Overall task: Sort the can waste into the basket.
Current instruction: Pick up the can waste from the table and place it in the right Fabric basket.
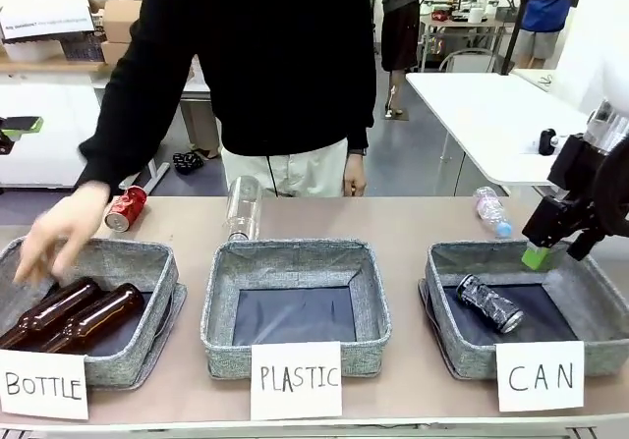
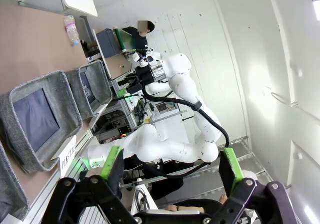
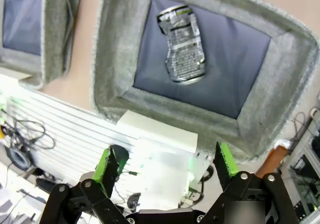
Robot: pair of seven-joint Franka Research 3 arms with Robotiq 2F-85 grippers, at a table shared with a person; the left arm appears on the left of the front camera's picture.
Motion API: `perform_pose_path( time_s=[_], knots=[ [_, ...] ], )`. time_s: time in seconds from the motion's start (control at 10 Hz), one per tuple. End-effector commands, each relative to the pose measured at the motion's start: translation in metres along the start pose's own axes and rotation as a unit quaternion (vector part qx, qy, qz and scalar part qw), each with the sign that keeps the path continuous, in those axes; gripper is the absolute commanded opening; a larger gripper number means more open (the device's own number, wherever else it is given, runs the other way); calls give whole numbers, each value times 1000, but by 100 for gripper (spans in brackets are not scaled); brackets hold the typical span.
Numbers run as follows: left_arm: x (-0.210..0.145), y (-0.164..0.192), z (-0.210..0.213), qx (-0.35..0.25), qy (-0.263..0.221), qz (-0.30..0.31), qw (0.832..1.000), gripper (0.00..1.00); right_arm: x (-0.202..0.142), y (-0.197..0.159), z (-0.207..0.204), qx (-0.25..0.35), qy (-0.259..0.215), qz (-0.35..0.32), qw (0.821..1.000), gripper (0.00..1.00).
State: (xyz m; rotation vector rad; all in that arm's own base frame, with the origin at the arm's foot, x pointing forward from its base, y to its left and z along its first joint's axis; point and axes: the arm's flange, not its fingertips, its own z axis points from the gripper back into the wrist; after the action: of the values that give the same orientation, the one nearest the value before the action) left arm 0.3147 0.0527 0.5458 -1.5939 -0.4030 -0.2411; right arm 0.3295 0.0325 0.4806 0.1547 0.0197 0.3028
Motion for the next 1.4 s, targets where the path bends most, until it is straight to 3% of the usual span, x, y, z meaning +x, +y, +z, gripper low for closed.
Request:
perform_pose_path(
  time_s=[0.0, 0.1, 0.2, 0.3, 0.5, 0.6, 0.7, 1.3],
  knots=[
    [0, -2, -1, -9, -2, -10, 1000, 100, 4, -8, -2, 66, -46, 11, 997, 100],
    [0, -2, -1, -9, -2, -10, 1000, 100, 1, -16, 13, 203, -140, 29, 969, 100],
    [0, -2, -1, -9, -2, -10, 1000, 100, -8, -29, 34, 406, -216, 35, 887, 100],
    [0, -2, -1, -9, -2, -10, 1000, 100, -9, -41, 51, 548, -146, -72, 820, 100],
    [0, -2, -1, -9, -2, -10, 1000, 100, -16, -59, 53, 634, -184, -50, 750, 100],
    [0, -2, -1, -9, -2, -10, 1000, 100, -15, -61, 50, 627, -200, -68, 750, 100],
    [0, -2, -1, -9, -2, -10, 1000, 100, -21, -50, 60, 386, -146, -33, 910, 100],
    [0, -2, -1, -9, -2, -10, 1000, 100, -21, -50, 60, 386, -146, -33, 910, 100]
  ],
)
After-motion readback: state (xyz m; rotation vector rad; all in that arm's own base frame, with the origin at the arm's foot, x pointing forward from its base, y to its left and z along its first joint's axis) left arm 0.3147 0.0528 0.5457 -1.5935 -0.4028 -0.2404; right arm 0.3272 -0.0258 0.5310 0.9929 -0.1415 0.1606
